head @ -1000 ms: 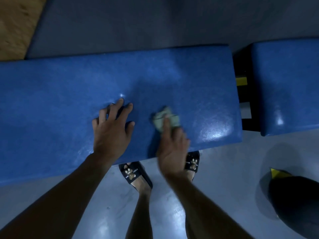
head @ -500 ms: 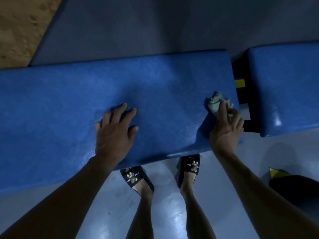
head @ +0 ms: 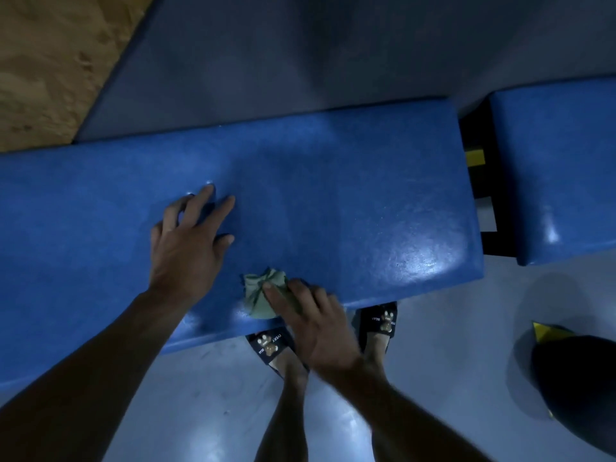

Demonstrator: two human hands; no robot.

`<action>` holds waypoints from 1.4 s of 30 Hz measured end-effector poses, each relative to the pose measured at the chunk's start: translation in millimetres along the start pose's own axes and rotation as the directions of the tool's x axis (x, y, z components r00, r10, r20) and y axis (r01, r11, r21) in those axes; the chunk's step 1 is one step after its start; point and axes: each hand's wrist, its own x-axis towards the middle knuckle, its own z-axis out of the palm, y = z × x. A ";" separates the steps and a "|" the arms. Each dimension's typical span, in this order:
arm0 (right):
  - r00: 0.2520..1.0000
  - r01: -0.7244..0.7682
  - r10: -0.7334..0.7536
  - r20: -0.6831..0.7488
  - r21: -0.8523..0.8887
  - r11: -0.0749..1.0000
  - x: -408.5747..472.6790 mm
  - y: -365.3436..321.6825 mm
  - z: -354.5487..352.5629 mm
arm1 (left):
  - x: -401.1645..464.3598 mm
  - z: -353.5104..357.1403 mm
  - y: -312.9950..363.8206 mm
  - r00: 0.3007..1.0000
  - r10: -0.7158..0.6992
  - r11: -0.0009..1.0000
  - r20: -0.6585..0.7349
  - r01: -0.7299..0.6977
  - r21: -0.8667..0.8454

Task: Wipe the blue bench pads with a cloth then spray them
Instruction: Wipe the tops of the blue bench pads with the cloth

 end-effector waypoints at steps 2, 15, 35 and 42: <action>0.998 0.070 -0.069 0.012 -0.124 0.990 6.8 50.7 -20.4 | 1.0 1.1 1.8 1.000 -0.019 1.000 -0.009 0.019 -0.012; 0.776 -0.610 0.590 -0.222 -0.030 0.792 62.9 123.6 -60.1 | -0.9 6.5 3.4 0.998 -0.011 1.000 -0.068 0.012 0.005; 0.627 -0.739 0.701 -0.339 0.027 0.673 114.2 100.3 -41.5 | 5.7 3.2 0.9 0.998 -0.031 0.999 -0.052 0.032 0.031; 0.992 0.095 -0.109 -0.061 -0.208 0.973 114.6 -5.3 -4.7 | 6.0 5.2 -2.3 0.999 -0.020 0.999 -0.031 0.020 0.025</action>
